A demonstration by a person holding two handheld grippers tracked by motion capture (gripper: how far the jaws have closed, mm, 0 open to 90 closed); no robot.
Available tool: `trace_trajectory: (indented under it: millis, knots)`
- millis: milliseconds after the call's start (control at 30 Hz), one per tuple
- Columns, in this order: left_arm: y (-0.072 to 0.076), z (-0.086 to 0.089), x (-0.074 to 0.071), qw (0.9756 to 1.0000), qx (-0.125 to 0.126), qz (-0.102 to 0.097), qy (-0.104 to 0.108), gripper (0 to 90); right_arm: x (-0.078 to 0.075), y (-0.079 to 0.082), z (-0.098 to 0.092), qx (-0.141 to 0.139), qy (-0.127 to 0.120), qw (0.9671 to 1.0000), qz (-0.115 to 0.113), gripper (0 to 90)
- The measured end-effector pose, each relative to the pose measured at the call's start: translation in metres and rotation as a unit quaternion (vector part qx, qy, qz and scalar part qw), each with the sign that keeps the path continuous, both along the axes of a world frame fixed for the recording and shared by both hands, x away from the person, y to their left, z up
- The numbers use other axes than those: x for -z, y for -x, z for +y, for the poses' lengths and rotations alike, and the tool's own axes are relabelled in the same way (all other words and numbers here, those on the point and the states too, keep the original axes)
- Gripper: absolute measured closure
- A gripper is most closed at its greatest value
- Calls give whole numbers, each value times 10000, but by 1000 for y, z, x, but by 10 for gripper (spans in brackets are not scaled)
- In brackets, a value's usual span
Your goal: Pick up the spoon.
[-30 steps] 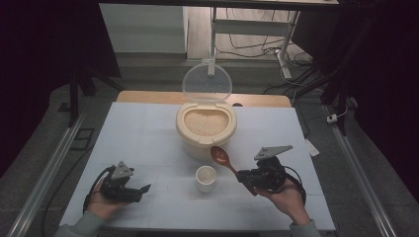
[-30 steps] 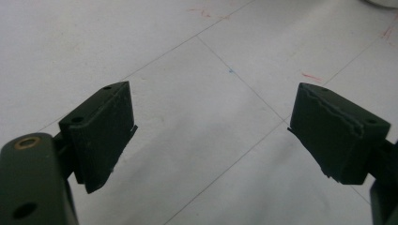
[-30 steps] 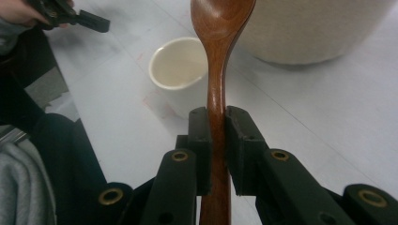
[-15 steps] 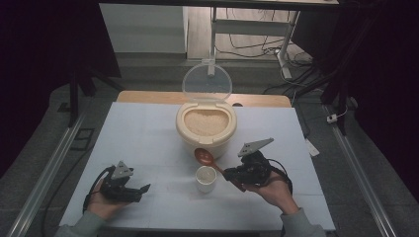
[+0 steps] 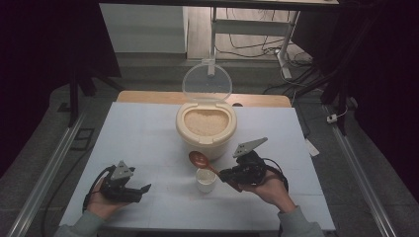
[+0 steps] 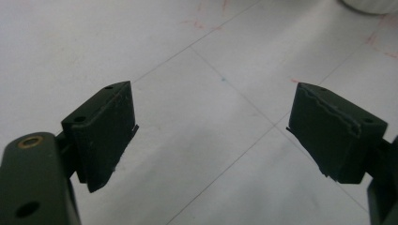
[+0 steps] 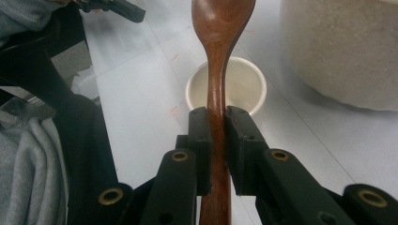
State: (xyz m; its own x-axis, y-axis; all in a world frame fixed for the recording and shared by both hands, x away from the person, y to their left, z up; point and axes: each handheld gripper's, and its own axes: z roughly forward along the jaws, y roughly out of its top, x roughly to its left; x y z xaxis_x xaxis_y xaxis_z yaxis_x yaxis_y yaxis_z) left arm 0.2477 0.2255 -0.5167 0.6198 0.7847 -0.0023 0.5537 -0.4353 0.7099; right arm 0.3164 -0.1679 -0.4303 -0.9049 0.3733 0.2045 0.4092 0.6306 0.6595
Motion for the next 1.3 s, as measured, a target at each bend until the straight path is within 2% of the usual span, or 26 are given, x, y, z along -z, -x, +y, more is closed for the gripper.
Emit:
trace_trajectory:
  millis: [267, 500, 633, 833, 1067, 1300]
  knots:
    - [0, -11, -20, 9987, 420, -269, 95, 163, 0, 0, 4, -66, -13, 10000, 26, 801]
    - [-3, -35, -49, 9952, 828, -522, 85, 166, 3, 0, 10, -165, 34, 9998, 60, 801]
    - [-4, -54, -68, 9912, 1164, -632, 43, 171, 4, 1, 14, -239, 76, 9997, 82, 801]
    - [-10, -81, -91, 9837, 1591, -834, -5, 185, 2, 1, 17, -288, 48, 9996, 69, 801]
    - [-16, -111, -99, 9760, 1943, -937, -293, 201, 3, 1, 18, -334, 34, 9994, 107, 801]
    - [-20, -127, -101, 9691, 2236, -923, -478, 242, 3, 3, 22, -456, 39, 9988, 146, 801]
